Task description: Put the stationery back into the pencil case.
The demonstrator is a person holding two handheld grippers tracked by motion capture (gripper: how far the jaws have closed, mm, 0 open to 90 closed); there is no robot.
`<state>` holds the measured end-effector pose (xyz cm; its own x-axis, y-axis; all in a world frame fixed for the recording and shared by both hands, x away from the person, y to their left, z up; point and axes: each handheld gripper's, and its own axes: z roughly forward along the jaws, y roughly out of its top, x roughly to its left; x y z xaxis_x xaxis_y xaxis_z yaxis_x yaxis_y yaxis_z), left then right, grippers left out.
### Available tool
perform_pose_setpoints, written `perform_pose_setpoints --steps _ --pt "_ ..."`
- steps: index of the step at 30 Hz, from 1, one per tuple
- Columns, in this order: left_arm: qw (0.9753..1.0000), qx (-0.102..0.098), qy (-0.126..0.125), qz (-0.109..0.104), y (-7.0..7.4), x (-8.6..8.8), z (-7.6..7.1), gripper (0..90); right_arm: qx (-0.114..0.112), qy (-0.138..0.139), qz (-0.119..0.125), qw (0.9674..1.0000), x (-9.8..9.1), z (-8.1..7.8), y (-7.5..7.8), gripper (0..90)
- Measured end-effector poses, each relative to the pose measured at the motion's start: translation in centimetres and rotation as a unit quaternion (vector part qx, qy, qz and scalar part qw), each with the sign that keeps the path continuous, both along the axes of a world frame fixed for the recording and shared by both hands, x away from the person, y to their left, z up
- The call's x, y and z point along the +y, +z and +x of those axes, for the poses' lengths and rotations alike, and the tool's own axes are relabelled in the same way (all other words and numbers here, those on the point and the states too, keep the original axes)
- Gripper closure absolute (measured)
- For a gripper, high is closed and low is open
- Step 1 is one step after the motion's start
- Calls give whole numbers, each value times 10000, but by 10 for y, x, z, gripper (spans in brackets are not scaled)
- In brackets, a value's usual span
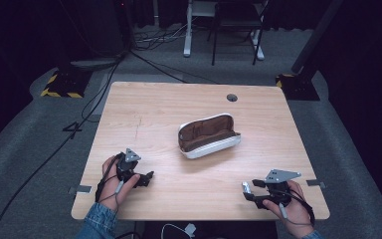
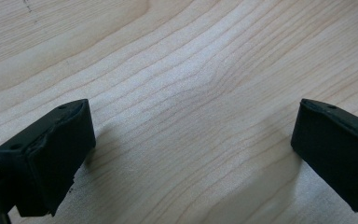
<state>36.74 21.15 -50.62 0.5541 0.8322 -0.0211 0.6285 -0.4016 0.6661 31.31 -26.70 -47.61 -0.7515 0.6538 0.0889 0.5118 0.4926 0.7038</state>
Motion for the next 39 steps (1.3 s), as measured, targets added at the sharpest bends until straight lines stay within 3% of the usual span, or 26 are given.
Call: perform_pose_setpoints --steps 6,21,27,31,39 --pt "10000 2 0 -1 0 0 0 1 -26 -62 -265 9996 5 2 -6 452" --pt "10000 -2 0 -7 0 0 0 1 9 -364 -453 9983 17 8 -13 551" --pt "10000 1 0 -1 0 0 0 1 5 -411 -571 9975 15 8 -11 731" --pt "10000 -1 0 -6 0 0 0 1 -21 -411 -621 9972 15 8 -10 736" --pt "10000 2 1 0 0 0 0 1 -109 -379 -453 9982 14 6 -3 736"
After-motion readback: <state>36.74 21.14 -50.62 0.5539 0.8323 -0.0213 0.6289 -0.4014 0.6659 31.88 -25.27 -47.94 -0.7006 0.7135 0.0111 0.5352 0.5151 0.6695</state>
